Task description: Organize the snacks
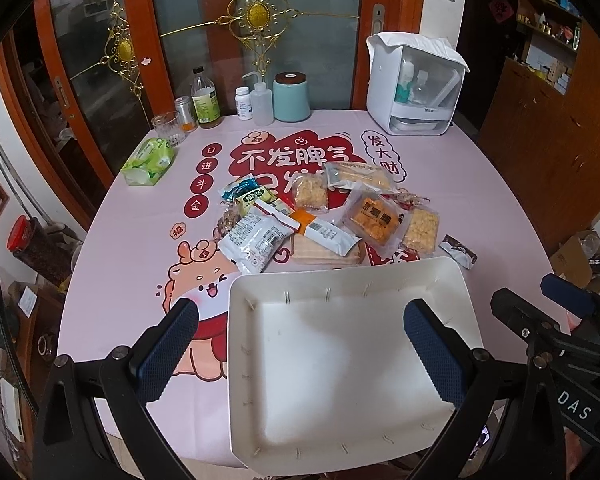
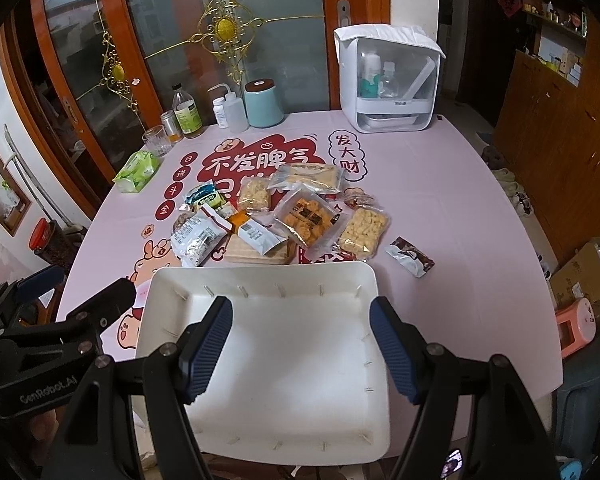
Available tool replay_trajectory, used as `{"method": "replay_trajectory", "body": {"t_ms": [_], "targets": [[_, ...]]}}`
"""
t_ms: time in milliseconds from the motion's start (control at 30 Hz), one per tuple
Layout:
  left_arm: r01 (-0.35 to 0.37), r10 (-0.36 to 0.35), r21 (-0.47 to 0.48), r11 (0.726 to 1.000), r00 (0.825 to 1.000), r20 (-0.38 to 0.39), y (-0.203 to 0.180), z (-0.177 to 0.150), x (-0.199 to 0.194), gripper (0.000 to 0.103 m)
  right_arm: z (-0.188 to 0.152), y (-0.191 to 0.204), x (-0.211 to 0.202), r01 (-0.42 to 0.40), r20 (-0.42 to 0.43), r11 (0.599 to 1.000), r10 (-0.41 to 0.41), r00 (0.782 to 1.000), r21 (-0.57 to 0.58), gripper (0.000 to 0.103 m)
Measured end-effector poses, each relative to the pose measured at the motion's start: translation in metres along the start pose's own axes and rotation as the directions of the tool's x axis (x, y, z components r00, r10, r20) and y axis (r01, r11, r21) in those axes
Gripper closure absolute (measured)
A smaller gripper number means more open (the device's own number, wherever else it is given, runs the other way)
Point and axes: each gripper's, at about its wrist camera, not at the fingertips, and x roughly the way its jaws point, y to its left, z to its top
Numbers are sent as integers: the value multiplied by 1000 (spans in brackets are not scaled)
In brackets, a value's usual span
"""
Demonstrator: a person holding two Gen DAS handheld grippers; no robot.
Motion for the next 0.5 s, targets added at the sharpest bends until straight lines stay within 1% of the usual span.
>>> {"method": "replay_trajectory", "body": {"t_ms": [133,300,500], "targets": [[-1,1,7,1000,1000,2,1,4,2,1,3,3,-1,11,11,1000,-11,1000,-2,31],[-20,19,33,999,1000,20,8,16,6,1,10,4,2,31,22,999,-32,999,16,31],[-11,9,57,998,1000,30,18,29,14,1,16,8,8,61,24,997,-62,998,35,31]]}}
